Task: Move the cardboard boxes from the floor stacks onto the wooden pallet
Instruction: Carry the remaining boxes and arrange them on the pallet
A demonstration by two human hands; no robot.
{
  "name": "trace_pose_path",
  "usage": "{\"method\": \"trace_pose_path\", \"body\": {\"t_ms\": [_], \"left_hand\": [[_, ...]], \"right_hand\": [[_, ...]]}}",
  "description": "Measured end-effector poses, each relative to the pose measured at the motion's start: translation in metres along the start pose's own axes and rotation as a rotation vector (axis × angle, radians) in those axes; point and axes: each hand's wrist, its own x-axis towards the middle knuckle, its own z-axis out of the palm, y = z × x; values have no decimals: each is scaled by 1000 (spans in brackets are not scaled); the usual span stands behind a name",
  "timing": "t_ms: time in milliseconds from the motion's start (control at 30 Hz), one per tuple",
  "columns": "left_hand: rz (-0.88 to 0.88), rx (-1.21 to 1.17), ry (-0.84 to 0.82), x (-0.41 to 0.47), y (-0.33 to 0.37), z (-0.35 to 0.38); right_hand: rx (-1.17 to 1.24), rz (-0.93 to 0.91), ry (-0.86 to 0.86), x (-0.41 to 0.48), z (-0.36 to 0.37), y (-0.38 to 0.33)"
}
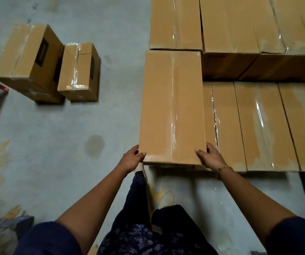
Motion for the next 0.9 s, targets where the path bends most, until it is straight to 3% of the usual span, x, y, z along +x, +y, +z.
{"method": "trace_pose_path", "body": {"t_ms": [333, 900], "left_hand": [[5, -137, 76, -11, -10, 16], [28, -102, 66, -13, -14, 19]], "right_hand": [[85, 51, 23, -10, 10, 14], [93, 71, 23, -24, 11, 9]]}}
